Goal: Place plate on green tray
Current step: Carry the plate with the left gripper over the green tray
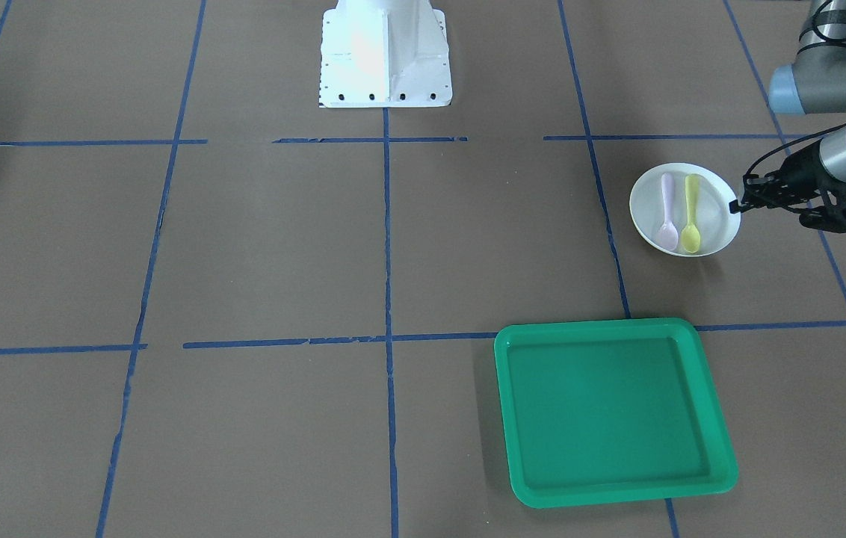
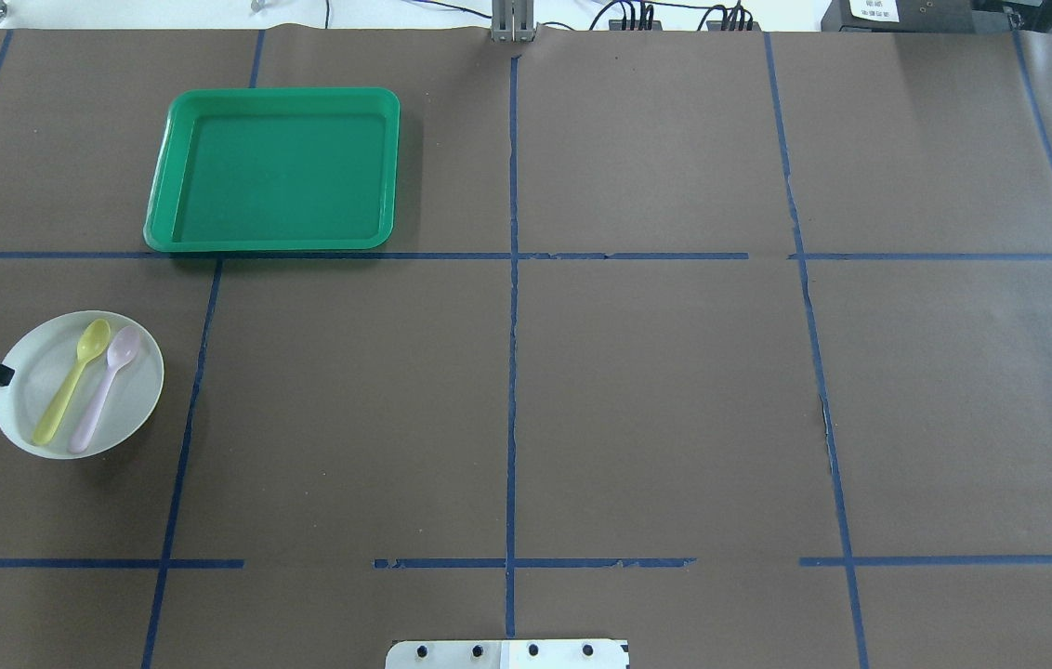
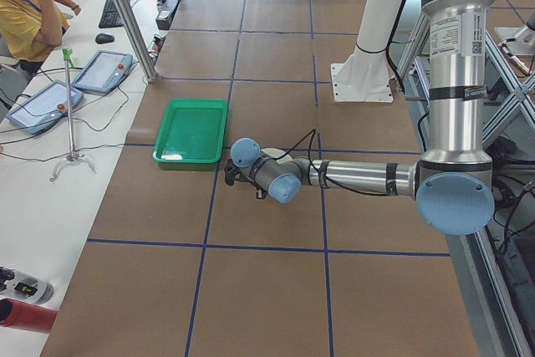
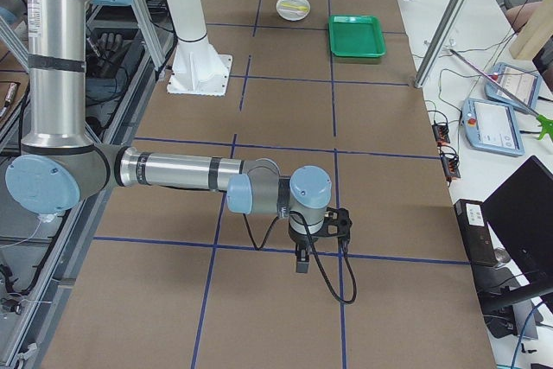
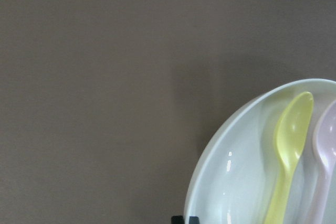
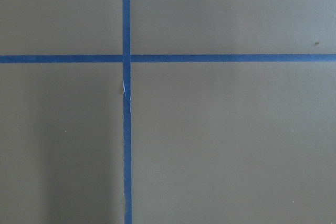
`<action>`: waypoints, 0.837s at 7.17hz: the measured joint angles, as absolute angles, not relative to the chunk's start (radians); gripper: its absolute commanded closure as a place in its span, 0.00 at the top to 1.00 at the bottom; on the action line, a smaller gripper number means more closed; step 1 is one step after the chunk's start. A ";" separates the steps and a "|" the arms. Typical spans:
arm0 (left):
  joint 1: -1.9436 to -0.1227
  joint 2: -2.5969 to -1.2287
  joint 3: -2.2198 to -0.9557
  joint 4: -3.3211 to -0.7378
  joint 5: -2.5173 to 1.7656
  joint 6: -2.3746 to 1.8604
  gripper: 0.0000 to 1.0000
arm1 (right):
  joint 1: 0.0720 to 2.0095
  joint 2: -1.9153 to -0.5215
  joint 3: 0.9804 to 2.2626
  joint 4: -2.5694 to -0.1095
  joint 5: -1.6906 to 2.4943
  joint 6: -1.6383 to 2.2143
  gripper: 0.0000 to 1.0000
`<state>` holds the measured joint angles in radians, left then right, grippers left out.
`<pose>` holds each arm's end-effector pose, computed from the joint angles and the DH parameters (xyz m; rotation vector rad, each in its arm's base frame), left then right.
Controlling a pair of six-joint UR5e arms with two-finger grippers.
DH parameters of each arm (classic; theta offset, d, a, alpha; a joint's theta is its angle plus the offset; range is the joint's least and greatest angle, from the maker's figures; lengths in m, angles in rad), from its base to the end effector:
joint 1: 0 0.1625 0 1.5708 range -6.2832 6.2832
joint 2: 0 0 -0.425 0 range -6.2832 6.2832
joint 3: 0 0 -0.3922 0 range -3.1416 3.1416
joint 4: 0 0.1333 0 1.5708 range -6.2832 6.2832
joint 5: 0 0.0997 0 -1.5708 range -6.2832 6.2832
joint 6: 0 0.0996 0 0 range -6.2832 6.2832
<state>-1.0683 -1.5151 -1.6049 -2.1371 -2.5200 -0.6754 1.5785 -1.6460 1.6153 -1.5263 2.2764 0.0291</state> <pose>0.1871 -0.4492 0.5933 -0.0954 1.0456 0.1017 0.0723 -0.4603 0.6728 0.0057 -0.7057 0.0304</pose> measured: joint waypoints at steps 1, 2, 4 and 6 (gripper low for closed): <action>-1.070 -1.548 -1.610 -2.137 -2.527 -0.733 0.00 | 1.578 -1.646 1.615 -1.526 2.276 0.029 1.00; -1.072 -1.598 -1.606 -2.135 -2.529 -0.807 0.00 | 1.578 -1.646 1.615 -1.526 2.276 0.029 1.00; -1.085 -1.737 -1.548 -2.133 -2.529 -0.988 0.00 | 1.578 -1.646 1.615 -1.526 2.276 0.029 1.00; -1.105 -1.858 -1.435 -2.134 -2.527 -1.111 0.00 | 1.578 -1.646 1.615 -1.526 2.276 0.029 1.00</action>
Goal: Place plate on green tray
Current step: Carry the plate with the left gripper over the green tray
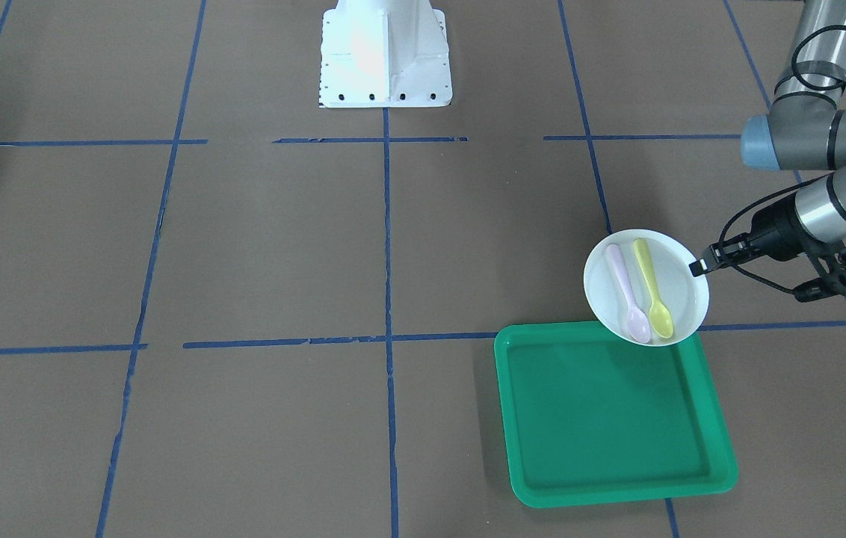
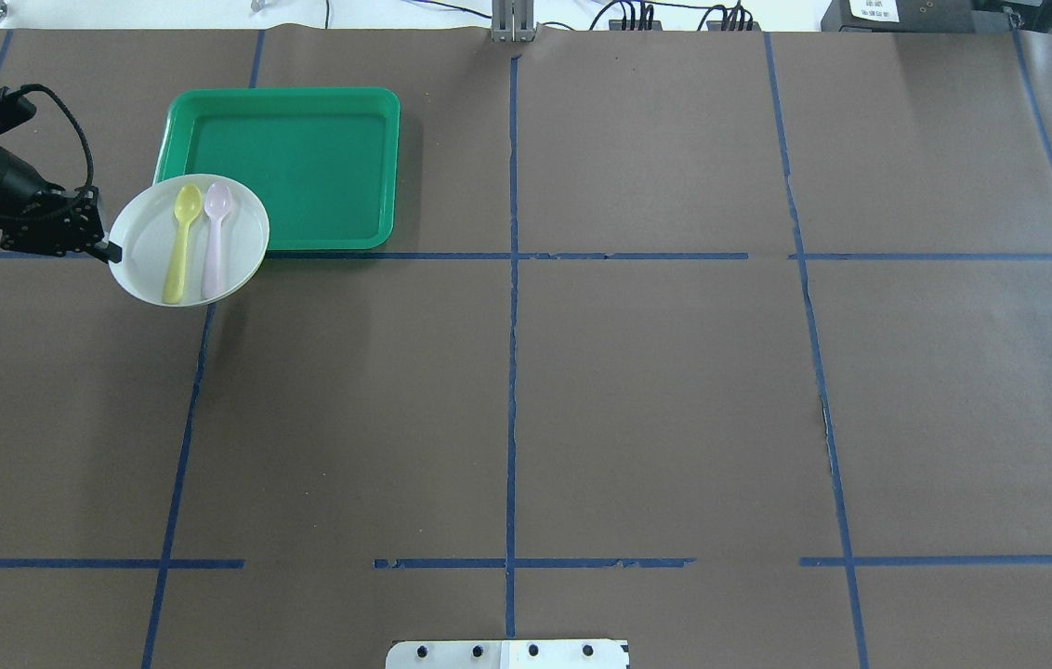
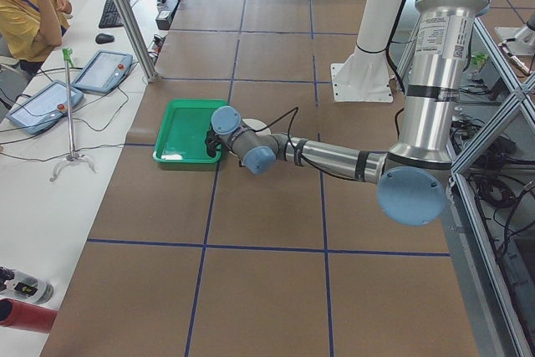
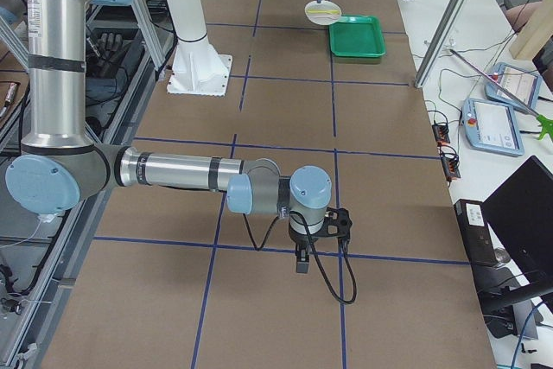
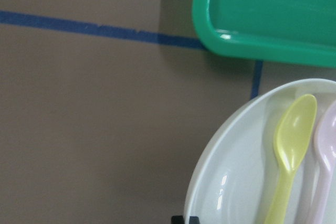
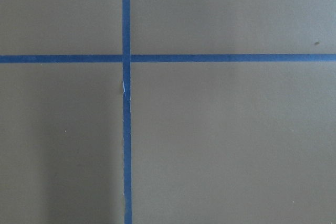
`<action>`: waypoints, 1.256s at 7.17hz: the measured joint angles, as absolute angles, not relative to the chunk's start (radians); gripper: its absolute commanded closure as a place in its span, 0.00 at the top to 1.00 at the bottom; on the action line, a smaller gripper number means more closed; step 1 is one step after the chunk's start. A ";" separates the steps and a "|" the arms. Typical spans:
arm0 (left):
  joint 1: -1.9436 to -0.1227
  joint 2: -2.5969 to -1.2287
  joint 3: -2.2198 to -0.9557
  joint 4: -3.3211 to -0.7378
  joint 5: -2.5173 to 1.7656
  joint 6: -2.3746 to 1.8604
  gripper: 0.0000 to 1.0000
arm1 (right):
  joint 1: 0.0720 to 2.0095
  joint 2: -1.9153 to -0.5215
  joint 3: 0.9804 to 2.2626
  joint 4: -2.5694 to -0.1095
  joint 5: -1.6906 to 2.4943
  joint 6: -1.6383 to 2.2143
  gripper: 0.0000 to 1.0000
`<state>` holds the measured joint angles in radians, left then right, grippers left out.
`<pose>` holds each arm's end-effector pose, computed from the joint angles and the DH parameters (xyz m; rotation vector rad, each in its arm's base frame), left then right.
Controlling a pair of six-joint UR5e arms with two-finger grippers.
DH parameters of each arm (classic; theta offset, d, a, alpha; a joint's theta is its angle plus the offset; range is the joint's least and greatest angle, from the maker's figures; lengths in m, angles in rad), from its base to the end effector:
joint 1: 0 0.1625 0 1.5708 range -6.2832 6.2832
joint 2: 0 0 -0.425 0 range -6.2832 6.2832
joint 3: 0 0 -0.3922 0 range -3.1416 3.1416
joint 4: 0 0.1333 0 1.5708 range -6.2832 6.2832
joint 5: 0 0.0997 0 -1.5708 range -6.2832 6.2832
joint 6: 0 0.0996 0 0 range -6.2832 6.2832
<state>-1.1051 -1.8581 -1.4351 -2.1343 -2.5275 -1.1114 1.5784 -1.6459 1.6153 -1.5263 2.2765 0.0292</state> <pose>0.2325 -0.5782 0.4888 -0.1836 1.1085 -0.2348 0.0722 -0.4603 0.6727 0.0057 -0.7058 0.0304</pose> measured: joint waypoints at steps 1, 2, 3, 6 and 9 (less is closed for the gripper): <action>-1.111 -1.911 -1.374 -2.136 -2.525 -1.151 0.00 | 1.578 -1.646 1.615 -1.526 2.276 0.029 1.00; -1.113 -1.962 -1.313 -2.140 -2.520 -1.177 0.00 | 1.578 -1.646 1.615 -1.526 2.276 0.029 1.00; -1.113 -2.005 -1.252 -2.156 -2.514 -1.198 0.00 | 1.578 -1.646 1.615 -1.526 2.276 0.029 1.00; -1.107 -2.117 -1.055 -2.342 -2.435 -1.334 0.00 | 1.578 -1.646 1.615 -1.526 2.276 0.029 1.00; -1.071 -2.185 -0.939 -2.456 -2.371 -1.396 0.00 | 1.578 -1.646 1.615 -1.526 2.276 0.029 1.00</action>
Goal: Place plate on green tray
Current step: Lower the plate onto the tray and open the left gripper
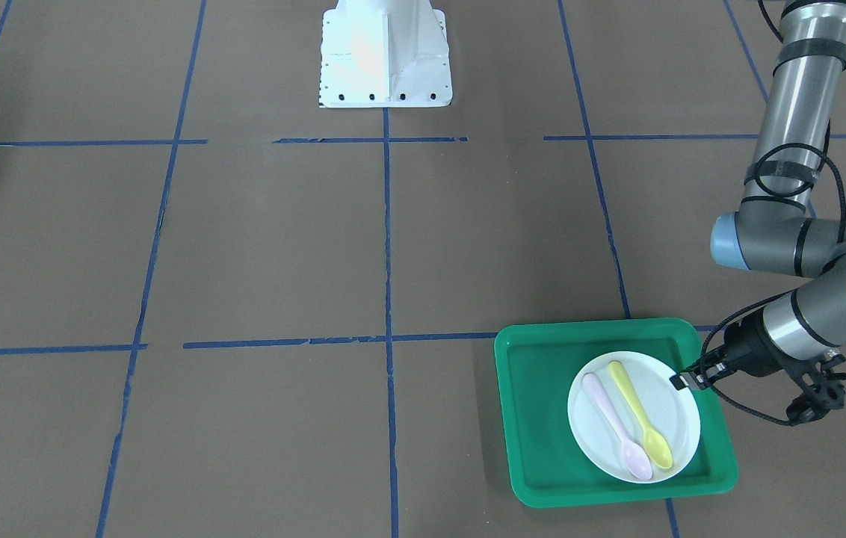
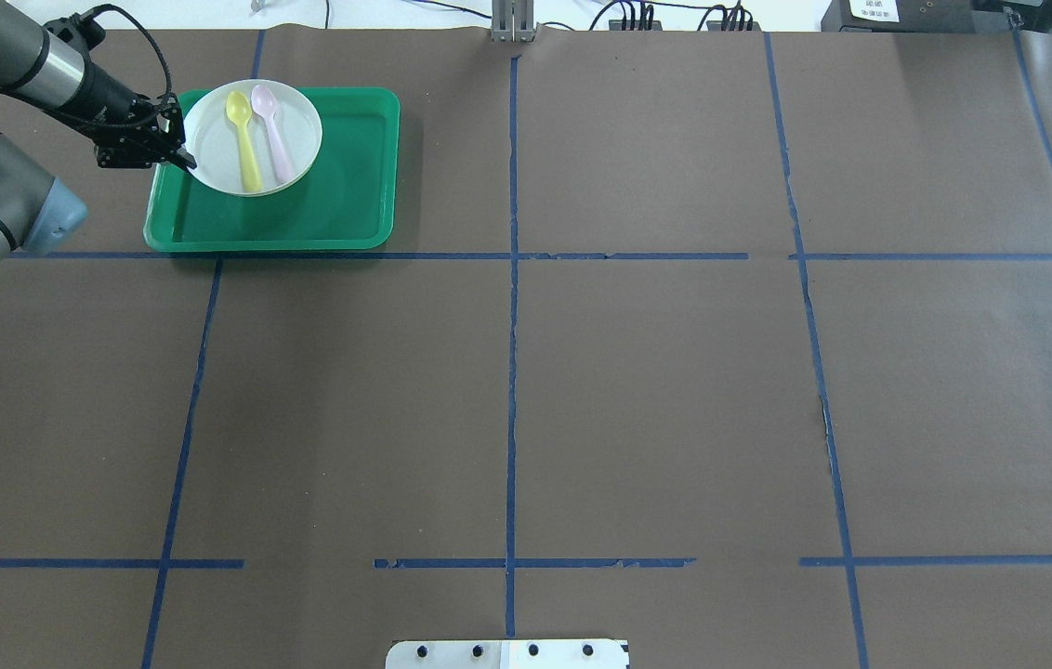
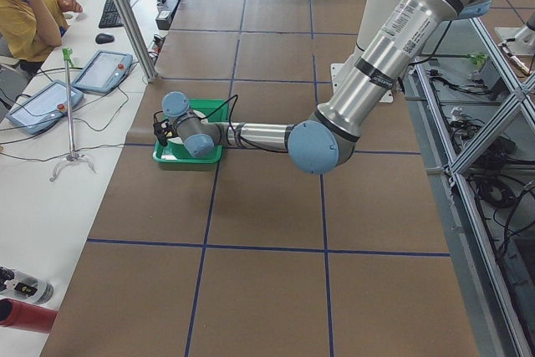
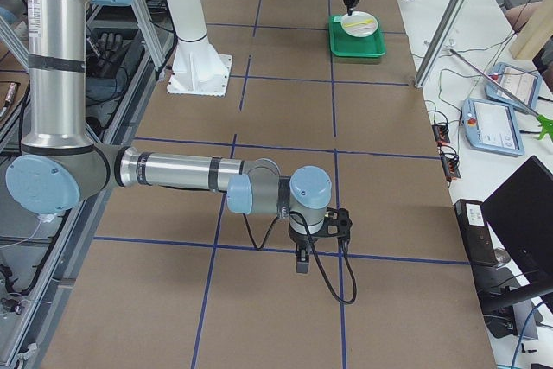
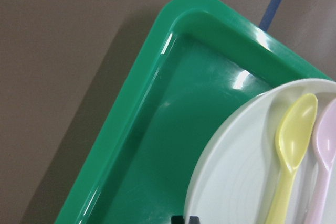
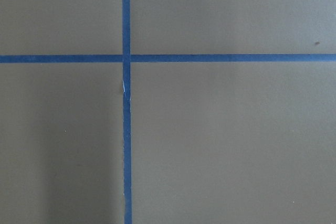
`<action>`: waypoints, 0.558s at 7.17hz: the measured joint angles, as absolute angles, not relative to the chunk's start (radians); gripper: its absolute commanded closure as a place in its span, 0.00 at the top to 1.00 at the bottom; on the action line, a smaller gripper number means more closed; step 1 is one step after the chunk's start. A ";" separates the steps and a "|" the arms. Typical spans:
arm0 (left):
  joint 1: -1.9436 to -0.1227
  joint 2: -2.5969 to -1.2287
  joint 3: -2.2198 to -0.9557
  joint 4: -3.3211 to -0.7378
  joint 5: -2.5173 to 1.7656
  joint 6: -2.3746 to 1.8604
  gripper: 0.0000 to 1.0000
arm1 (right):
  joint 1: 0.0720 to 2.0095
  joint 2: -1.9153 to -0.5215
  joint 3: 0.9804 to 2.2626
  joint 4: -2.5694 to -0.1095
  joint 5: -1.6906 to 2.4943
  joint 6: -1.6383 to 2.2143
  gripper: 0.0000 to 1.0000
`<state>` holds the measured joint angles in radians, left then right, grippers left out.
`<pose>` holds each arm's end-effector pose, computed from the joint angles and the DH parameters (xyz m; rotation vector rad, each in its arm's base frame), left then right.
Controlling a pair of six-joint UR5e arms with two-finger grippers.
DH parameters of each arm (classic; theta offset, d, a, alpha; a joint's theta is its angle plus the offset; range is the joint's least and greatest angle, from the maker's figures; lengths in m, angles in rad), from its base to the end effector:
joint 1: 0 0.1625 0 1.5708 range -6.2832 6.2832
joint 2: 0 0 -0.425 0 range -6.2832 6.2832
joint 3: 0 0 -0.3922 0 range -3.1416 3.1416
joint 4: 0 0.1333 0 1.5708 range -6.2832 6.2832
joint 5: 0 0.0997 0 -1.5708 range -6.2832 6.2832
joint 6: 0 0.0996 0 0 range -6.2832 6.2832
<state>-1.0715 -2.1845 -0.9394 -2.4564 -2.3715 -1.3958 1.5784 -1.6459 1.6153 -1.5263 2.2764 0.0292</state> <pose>0.3069 -0.6918 0.4856 -0.1300 1.1074 -0.4560 0.0722 -0.4603 0.6727 0.0057 -0.7057 0.0304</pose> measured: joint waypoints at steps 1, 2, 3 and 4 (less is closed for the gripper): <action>-1.051 -2.187 -0.930 -2.475 -2.362 -1.398 0.15 | 1.578 -1.646 1.615 -1.526 2.276 0.029 1.00; -1.034 -2.187 -0.925 -2.489 -2.354 -1.399 0.65 | 1.578 -1.646 1.615 -1.526 2.276 0.029 1.00; -1.026 -2.185 -0.923 -2.500 -2.348 -1.399 0.72 | 1.578 -1.646 1.615 -1.526 2.276 0.028 1.00; -1.026 -2.182 -0.923 -2.511 -2.345 -1.399 0.79 | 1.578 -1.646 1.615 -1.526 2.276 0.028 1.00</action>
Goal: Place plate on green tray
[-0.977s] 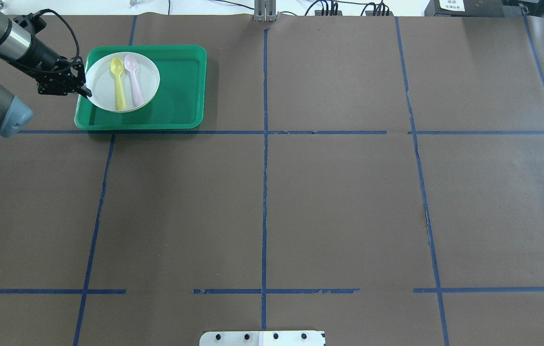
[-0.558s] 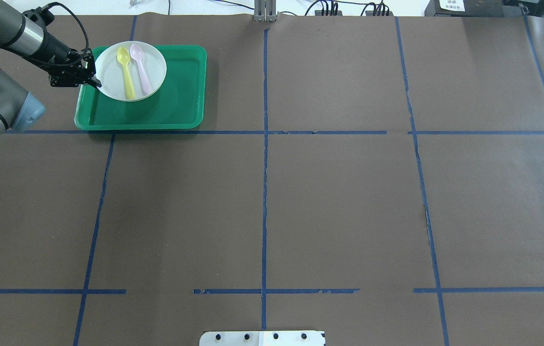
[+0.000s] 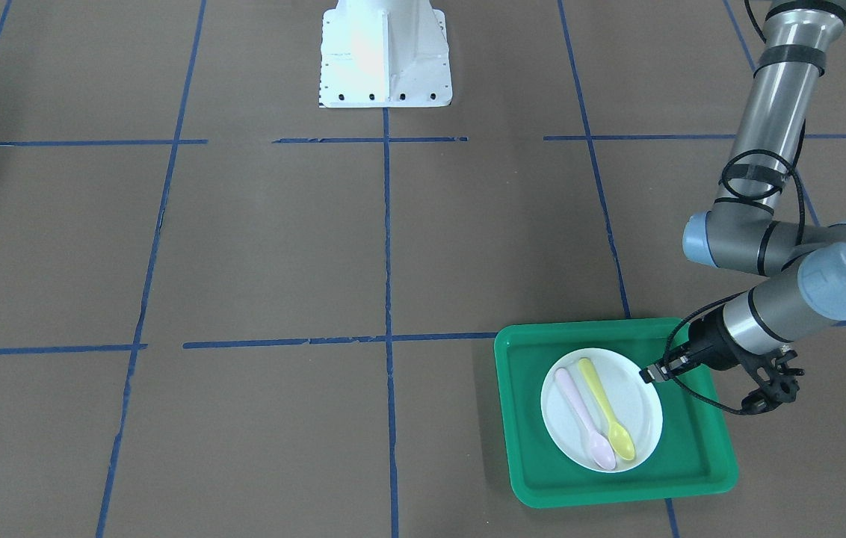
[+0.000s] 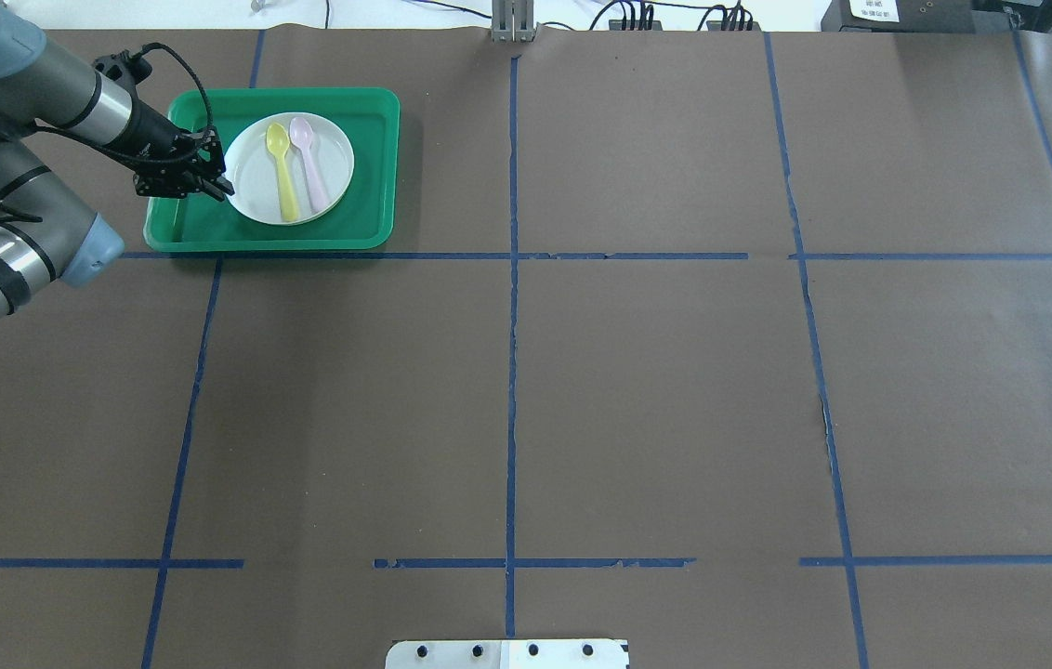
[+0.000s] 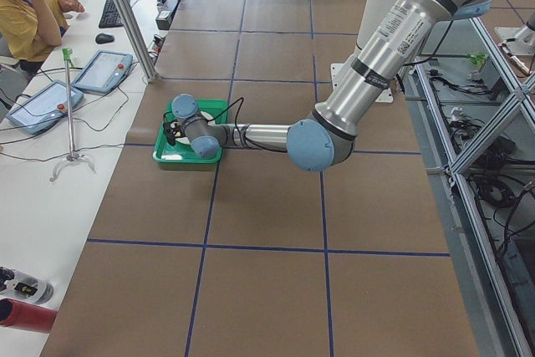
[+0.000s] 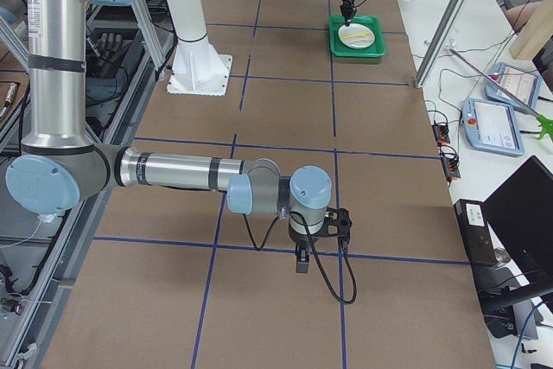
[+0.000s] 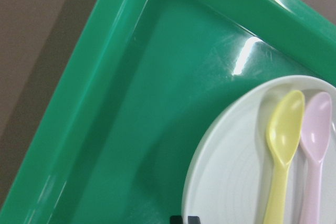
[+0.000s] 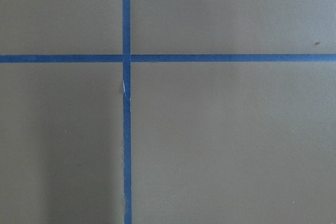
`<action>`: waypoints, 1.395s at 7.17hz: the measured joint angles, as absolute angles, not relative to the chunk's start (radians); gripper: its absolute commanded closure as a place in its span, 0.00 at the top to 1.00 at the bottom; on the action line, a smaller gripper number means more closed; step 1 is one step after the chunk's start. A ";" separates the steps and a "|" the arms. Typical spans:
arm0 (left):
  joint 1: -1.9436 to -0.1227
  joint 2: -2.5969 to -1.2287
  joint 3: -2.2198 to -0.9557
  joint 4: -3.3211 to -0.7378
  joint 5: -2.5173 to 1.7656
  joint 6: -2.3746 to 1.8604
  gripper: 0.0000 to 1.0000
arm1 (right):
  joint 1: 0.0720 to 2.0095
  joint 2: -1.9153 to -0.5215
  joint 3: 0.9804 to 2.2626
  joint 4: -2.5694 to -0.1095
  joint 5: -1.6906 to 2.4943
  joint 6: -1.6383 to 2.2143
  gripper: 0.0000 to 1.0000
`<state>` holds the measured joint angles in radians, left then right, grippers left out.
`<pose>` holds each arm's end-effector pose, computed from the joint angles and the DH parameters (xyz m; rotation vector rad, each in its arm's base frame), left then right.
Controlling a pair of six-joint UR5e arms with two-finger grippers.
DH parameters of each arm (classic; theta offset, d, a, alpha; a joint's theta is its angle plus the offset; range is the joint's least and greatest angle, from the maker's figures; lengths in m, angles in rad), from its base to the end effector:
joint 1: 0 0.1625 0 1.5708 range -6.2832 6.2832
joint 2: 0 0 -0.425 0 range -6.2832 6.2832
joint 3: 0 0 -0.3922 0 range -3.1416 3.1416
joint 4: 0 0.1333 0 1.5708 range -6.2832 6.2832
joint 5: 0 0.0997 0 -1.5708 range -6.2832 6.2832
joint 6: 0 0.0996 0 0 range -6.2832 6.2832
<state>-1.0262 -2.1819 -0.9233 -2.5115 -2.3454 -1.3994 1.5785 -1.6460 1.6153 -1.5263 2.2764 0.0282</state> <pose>0.3359 -0.6774 0.4905 -0.1118 1.1167 -0.4144 0.0723 -0.4603 0.6728 0.0060 -0.7057 0.0295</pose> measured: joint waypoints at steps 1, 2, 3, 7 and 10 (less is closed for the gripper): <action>-1.044 -2.179 -0.928 -2.518 -2.346 -1.401 0.80 | 1.578 -1.646 1.615 -1.526 2.277 0.029 1.00; -1.075 -2.172 -0.947 -2.518 -2.349 -1.402 0.80 | 1.578 -1.646 1.615 -1.526 2.277 0.029 1.00; -1.103 -2.144 -1.002 -2.516 -2.351 -1.402 0.80 | 1.578 -1.646 1.615 -1.526 2.277 0.029 1.00; -1.134 -1.859 -1.266 -2.507 -2.346 -1.167 0.79 | 1.578 -1.646 1.615 -1.526 2.276 0.029 1.00; -1.238 -1.666 -1.326 -2.476 -2.343 -0.784 0.79 | 1.578 -1.646 1.615 -1.526 2.276 0.029 1.00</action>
